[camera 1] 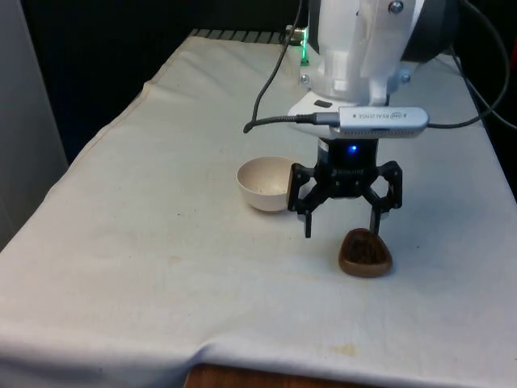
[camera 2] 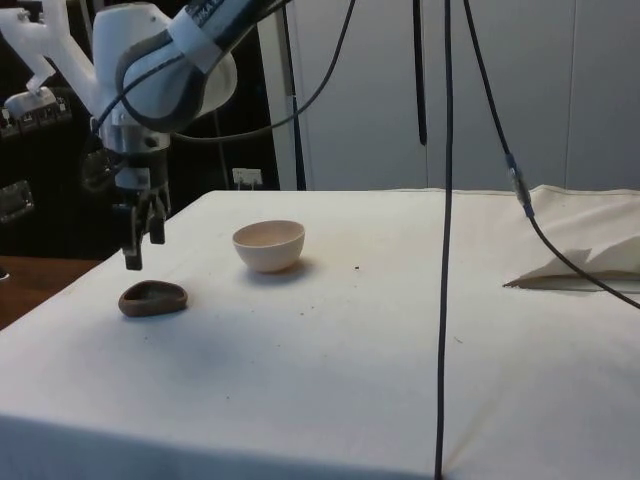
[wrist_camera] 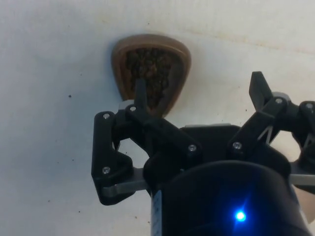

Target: Pour the coffee beans from the cup into the bowl.

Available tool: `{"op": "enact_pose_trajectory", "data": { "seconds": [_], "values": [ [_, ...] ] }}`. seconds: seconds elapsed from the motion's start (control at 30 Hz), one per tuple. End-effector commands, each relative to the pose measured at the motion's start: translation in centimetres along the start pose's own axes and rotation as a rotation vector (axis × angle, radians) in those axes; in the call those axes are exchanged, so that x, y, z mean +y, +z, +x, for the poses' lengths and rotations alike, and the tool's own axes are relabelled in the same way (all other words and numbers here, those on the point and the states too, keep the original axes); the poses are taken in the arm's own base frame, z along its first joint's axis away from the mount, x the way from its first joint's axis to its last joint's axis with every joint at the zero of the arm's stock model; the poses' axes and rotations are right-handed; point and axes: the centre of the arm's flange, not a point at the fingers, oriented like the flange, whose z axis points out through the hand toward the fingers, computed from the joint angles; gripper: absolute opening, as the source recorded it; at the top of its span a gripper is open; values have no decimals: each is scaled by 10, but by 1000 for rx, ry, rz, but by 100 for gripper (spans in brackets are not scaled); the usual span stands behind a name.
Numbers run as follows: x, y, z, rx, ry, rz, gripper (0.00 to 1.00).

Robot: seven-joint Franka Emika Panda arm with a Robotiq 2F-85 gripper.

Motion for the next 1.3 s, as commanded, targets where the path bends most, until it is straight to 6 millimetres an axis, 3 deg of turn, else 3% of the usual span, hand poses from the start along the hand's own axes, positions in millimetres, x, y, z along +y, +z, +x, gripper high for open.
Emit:
{"op": "enact_pose_trajectory", "data": {
  "seconds": [0.0, 0.43, 1.27],
  "values": [
    [1, 2, 0, 5, 1, -1, 100],
    [8, 25, -7, -5, 5, -4, 100],
    [19, 40, -10, -20, 16, -13, 100]
  ]
}}
